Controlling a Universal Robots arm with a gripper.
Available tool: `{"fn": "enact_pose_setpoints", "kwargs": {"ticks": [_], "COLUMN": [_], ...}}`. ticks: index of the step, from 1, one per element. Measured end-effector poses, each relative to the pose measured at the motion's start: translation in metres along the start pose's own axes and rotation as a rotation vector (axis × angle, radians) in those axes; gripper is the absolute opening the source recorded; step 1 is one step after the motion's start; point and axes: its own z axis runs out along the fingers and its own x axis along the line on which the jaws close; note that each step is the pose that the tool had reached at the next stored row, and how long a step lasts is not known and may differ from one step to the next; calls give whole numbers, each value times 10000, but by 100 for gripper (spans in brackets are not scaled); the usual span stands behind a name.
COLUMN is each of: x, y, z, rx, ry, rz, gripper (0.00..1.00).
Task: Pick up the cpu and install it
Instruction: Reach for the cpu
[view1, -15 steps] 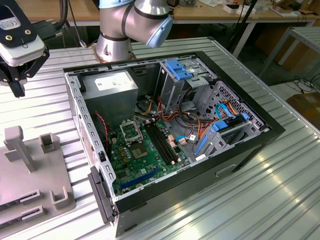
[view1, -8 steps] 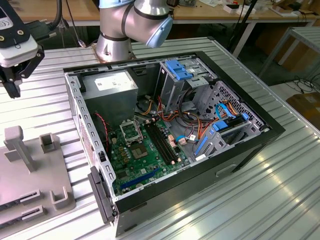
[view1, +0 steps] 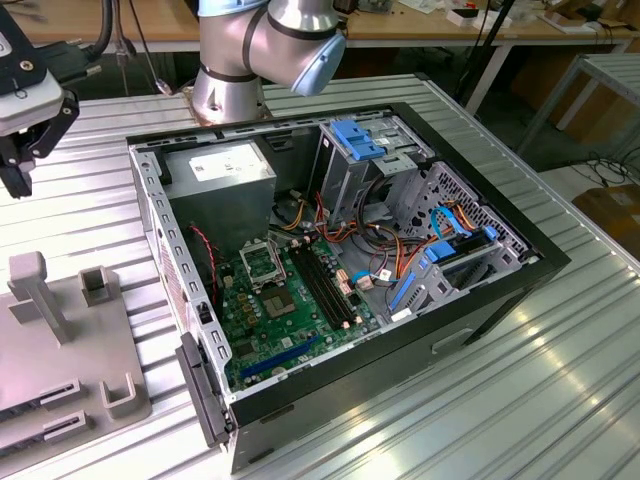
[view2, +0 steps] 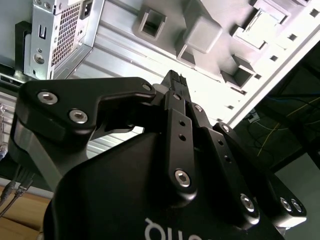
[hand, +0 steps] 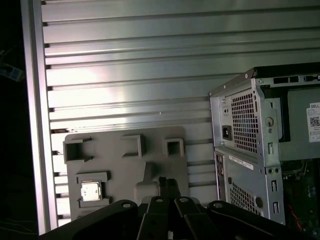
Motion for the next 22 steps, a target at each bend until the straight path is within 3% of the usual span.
{"fn": "enact_pose_setpoints", "kwargs": {"ticks": [22], "x": [164], "y": [-12], "z": [-2], "rx": [0], "ry": [0], "rz": [0], "gripper": [11]}}
